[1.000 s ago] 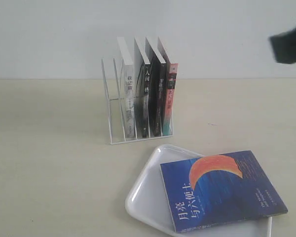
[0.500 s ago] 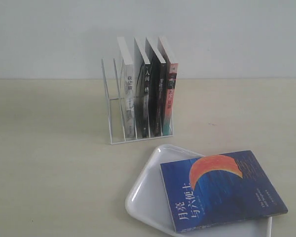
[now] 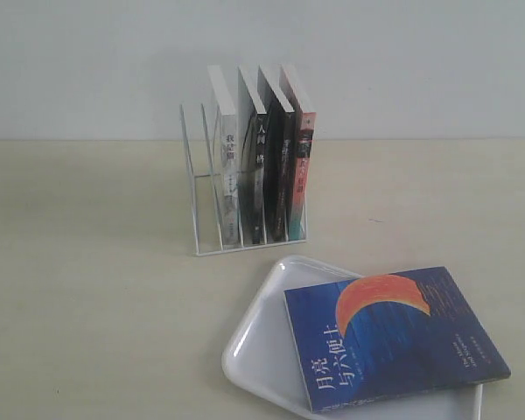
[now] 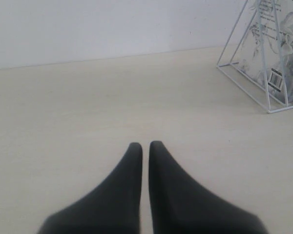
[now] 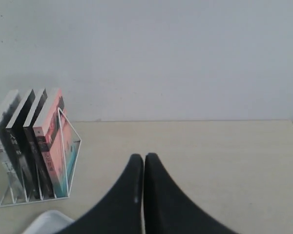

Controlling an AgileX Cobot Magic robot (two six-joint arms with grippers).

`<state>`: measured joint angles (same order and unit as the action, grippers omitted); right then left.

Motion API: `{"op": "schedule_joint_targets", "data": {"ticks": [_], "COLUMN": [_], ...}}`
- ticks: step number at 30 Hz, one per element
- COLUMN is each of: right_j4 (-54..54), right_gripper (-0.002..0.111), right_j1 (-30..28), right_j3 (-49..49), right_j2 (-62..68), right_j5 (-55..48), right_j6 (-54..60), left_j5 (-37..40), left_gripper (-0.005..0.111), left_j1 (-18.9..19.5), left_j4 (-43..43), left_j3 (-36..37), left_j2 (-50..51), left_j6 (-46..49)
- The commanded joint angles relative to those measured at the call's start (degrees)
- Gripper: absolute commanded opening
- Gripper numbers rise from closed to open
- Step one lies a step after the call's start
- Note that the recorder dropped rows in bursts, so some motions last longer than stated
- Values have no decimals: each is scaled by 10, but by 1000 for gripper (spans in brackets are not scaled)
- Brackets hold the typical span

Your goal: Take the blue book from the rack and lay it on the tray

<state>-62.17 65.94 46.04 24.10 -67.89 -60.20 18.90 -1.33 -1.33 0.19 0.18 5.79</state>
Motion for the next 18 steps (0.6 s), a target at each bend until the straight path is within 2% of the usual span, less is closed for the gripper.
{"op": "schedule_joint_targets", "data": {"ticks": [1,6,10,14,18], "right_j4": [6,68,97,121,122], "right_gripper": [0,0,0,0,0], "right_j1": [-131,-358,-489,-552,-557], "right_j3": [-83,-198,-273,-309,-317], "right_j2": [-40,-112,-152,-159,-159], "right_j5": [194,488,611,640,625], "right_j6": [-20,-24,-24,-25,-4], "left_j5": [-9,-9,-9,-9,-9], "left_gripper": [5,5,5,5,5], "left_j1": [1,1,1,1,1], "left_j4": [-1,-1,-1,-1,-1], "left_j3": [-2,-2,-2,-2,-2], "left_j2": [-2,-2,-2,-2,-2], "left_j6": [2,2,2,2,2]}}
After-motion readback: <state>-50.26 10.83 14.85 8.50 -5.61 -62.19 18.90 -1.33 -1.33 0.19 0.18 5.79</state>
